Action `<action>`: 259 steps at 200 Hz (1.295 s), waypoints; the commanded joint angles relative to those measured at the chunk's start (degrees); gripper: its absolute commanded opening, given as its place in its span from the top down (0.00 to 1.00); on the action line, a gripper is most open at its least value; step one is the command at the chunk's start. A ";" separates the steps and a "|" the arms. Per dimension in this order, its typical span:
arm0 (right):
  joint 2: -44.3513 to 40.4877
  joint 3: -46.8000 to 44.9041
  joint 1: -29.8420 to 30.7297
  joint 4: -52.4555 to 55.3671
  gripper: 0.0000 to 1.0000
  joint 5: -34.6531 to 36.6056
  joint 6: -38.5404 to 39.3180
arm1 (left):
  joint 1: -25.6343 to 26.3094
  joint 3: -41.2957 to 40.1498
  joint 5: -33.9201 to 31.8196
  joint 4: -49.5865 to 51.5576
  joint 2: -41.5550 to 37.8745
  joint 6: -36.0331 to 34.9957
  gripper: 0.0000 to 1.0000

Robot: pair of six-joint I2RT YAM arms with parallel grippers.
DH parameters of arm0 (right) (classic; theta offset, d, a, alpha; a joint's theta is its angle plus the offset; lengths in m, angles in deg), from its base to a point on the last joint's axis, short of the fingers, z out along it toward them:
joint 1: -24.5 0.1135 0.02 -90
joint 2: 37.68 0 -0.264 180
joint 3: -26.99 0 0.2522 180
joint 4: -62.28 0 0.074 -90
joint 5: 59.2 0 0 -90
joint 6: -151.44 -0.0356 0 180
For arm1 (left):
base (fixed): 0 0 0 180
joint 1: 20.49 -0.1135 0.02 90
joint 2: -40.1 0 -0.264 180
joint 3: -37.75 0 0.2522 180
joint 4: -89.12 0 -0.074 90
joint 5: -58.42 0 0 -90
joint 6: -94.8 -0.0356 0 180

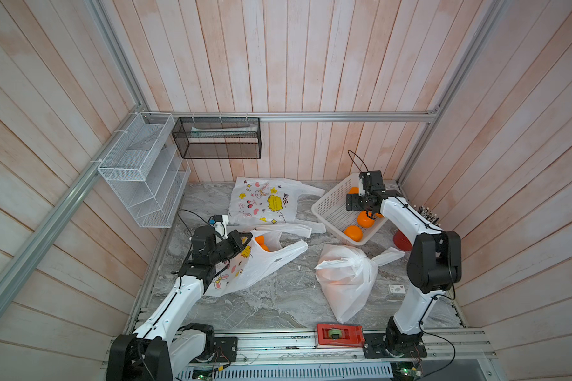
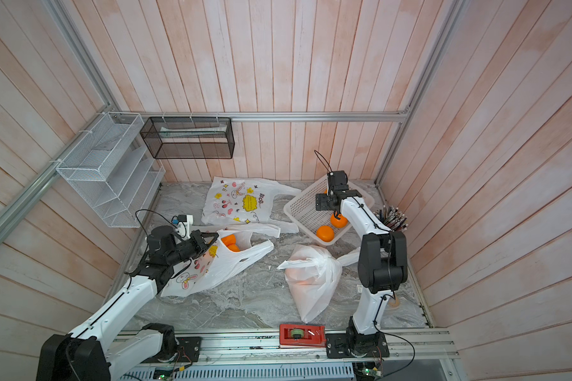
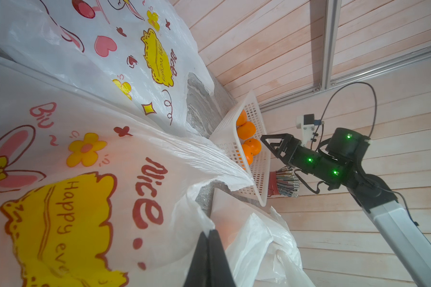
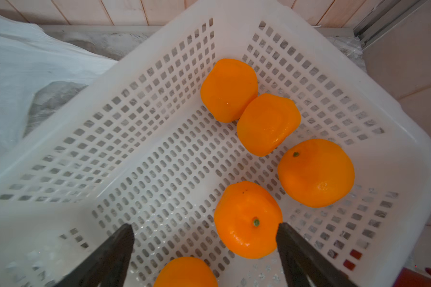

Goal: Place the oranges into plastic bags & tie knots
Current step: Pick up the orange from the basket.

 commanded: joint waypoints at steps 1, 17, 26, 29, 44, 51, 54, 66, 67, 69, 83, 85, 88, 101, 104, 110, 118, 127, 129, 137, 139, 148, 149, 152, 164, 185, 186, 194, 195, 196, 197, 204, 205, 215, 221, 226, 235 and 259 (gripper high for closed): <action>4.57 4.49 -1.09 8.07 0.05 4.11 4.15 | -0.28 2.19 -0.47 0.49 0.51 -1.59 1.00; 8.01 7.28 -1.81 9.89 0.05 4.00 4.73 | -0.31 2.22 -0.40 0.49 0.71 -1.52 1.00; 9.56 8.31 -2.15 10.54 0.05 4.00 4.84 | -0.30 2.21 -0.31 0.49 0.73 -1.52 1.00; 9.92 8.63 -2.26 10.72 0.05 4.05 4.94 | -0.30 2.22 -0.29 0.42 0.73 -1.55 1.00; 12.02 9.93 -2.89 11.36 0.05 4.40 5.26 | -0.30 2.20 -0.27 0.42 0.73 -1.51 1.00; 12.92 10.56 -3.35 11.66 0.05 3.82 5.38 | -0.30 2.19 -0.25 0.32 0.80 -1.47 1.00; 13.35 10.83 -3.53 11.77 0.05 3.58 5.40 | -0.30 2.20 -0.29 0.31 0.81 -1.44 1.00; 14.94 12.13 -4.14 12.76 0.05 2.59 5.56 | -0.30 2.20 -0.12 0.34 0.94 -1.49 1.00; 15.06 12.23 -4.19 12.90 0.05 2.54 5.52 | -0.30 2.20 -0.12 0.32 0.97 -1.50 1.00; 15.32 12.48 -4.26 13.05 0.05 2.46 5.56 | -0.30 2.16 -0.12 0.32 1.07 -1.46 1.00; 17.01 13.65 -4.48 14.45 0.05 2.11 5.57 | -0.28 2.24 -0.03 0.14 1.08 -1.47 1.00; 17.22 13.74 -4.40 14.51 0.05 2.07 5.64 | -0.30 2.21 0.02 0.20 1.10 -1.43 1.00; 17.50 13.88 -4.48 14.76 0.05 1.93 5.70 | -0.30 2.21 -0.02 0.18 1.16 -1.42 1.00; 18.43 13.91 -4.56 15.22 0.05 1.62 5.73 | -0.30 2.20 -0.03 0.22 1.08 -1.36 1.00; 18.63 13.91 -4.50 15.23 0.05 1.59 5.74 | -0.30 2.20 -0.03 0.27 1.08 -1.34 1.00; 18.99 13.74 -4.61 15.24 0.05 1.61 5.67 | -0.30 2.19 -0.03 0.14 1.13 -1.33 1.00; 19.45 13.91 -4.75 15.17 0.06 1.23 5.66 | -0.26 2.19 -0.03 0.19 1.02 -1.33 1.00; 19.84 13.91 -4.83 14.83 0.09 1.17 5.47 | -0.30 2.12 -0.03 0.24 0.99 -1.34 1.00; 19.95 13.91 -4.88 14.70 0.10 1.11 5.41 | -0.28 2.09 -0.03 0.25 0.99 -1.36 1.00; 20.21 13.82 -4.97 14.23 0.14 0.71 5.26 | -0.29 2.08 -0.03 0.27 0.97 -1.36 1.00; 20.19 13.82 -4.94 14.19 0.15 0.60 5.29 | -0.30 2.06 -0.03 0.35 0.99 -1.36 1.00; 20.34 13.91 -5.10 14.00 0.22 0.39 5.00 | -0.30 1.94 -0.03 0.40 0.89 -1.40 1.00; 20.26 13.91 -5.06 14.00 0.23 0.39 4.97 | -0.30 1.94 0.02 0.40 0.90 -1.37 1.00; 20.24 13.88 -5.09 13.85 0.25 0.38 4.87 | -0.28 1.90 -0.01 0.40 0.90 -1.34 1.00; 19.58 13.74 -5.09 13.77 0.32 0.16 4.69 | -0.30 1.79 -0.11 0.42 0.76 -1.37 1.00; 16.77 12.97 -5.03 13.12 0.40 -0.31 4.26 | -0.30 1.76 -0.18 0.48 0.64 -1.41 1.00; 16.55 12.96 -5.02 13.13 0.40 -0.32 4.26 | -0.30 1.76 -0.15 0.53 0.60 -1.46 1.00; 14.89 12.33 -5.10 12.80 0.42 -1.03 4.13 | -0.32 1.81 -0.19 0.57 0.64 -1.60 1.00; 14.64 12.24 -5.10 12.75 0.42 -1.12 4.10 | -0.31 1.79 -0.20 0.57 0.64 -1.60 1.00; 14.38 12.15 -5.10 12.67 0.42 -1.20 4.09 | -0.31 1.78 -0.20 0.58 0.64 -1.60 1.00; 14.12 12.11 -5.10 12.64 0.42 -1.33 4.08 | -0.30 1.77 -0.16 0.62 0.64 -1.64 1.00; 12.18 11.36 -5.10 12.16 0.43 -2.06 3.88 | -0.30 1.70 -0.20 0.73 0.62 -1.77 1.00; 12.01 11.23 -5.10 12.07 0.43 -2.11 3.84 | -0.30 1.78 -0.20 0.74 0.63 -1.81 1.00; 8.66 9.73 -5.10 11.13 0.43 -3.45 3.32 | -0.28 1.69 -0.12 0.76 0.65 -1.86 1.00; 6.52 8.69 -5.10 10.43 0.44 -4.53 3.22 | -0.23 1.75 -0.04 0.80 0.64 -1.95 1.00; 4.72 7.93 -5.02 9.86 0.44 -5.28 2.87 | -0.30 1.60 0.06 0.65 0.63 -1.95 1.00; 1.47 6.39 -4.92 8.96 0.44 -7.88 2.45 | -0.30 1.68 0.32 0.59 0.68 -2.06 1.00; -7.51 1.85 -3.28 6.00 0.45 -16.43 -0.47 | -0.28 1.72 0.92 0.64 0.78 -2.59 1.00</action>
